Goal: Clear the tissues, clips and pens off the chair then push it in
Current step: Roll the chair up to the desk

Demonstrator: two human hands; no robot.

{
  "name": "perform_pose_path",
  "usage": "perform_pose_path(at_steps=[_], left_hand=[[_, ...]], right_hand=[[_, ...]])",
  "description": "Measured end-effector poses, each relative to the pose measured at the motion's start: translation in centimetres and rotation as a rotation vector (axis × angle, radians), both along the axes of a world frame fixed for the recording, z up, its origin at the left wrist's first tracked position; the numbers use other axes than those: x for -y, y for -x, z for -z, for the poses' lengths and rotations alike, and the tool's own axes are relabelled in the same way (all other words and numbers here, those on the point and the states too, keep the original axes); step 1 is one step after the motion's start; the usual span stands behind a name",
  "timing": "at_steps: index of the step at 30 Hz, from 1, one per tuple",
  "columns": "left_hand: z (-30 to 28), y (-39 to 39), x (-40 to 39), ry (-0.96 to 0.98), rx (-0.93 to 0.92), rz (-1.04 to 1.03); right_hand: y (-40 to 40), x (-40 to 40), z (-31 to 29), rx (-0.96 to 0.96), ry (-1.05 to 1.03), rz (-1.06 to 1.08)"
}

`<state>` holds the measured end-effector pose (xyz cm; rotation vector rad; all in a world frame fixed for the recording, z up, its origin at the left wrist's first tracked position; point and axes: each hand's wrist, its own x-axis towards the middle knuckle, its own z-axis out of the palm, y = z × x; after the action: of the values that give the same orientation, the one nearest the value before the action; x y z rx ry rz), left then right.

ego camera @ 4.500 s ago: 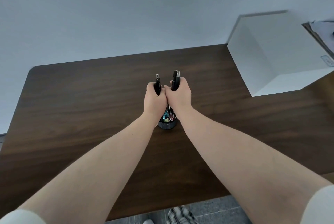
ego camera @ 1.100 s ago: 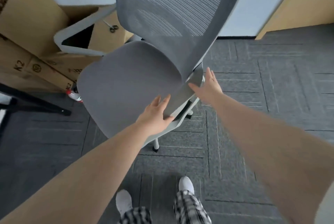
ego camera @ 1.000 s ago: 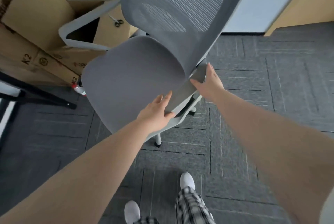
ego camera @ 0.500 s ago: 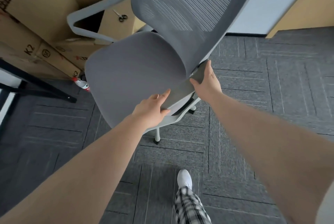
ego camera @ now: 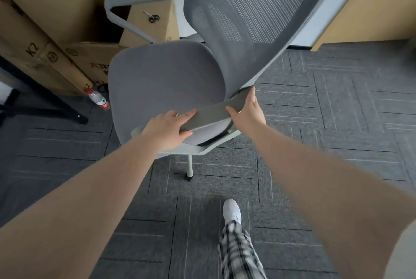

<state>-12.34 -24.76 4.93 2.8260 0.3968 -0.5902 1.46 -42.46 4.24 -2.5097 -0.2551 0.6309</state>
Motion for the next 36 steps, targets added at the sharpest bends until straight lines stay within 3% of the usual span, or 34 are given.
perform_pose_path(at_steps=[16, 29, 36], left_hand=[[0.6, 19.7, -3.0, -0.096, 0.063, 0.118], [-1.1, 30.7, -2.3, -0.124, -0.044, -0.019], [-1.3, 34.6, -2.2, -0.125, -0.059, -0.053]], right_hand=[[21.5, -0.8, 0.5, -0.035, -0.082, 0.163], [29.7, -0.8, 0.5, -0.171, -0.163, 0.185], [33.9, -1.0, 0.9, -0.149, -0.159, 0.145]])
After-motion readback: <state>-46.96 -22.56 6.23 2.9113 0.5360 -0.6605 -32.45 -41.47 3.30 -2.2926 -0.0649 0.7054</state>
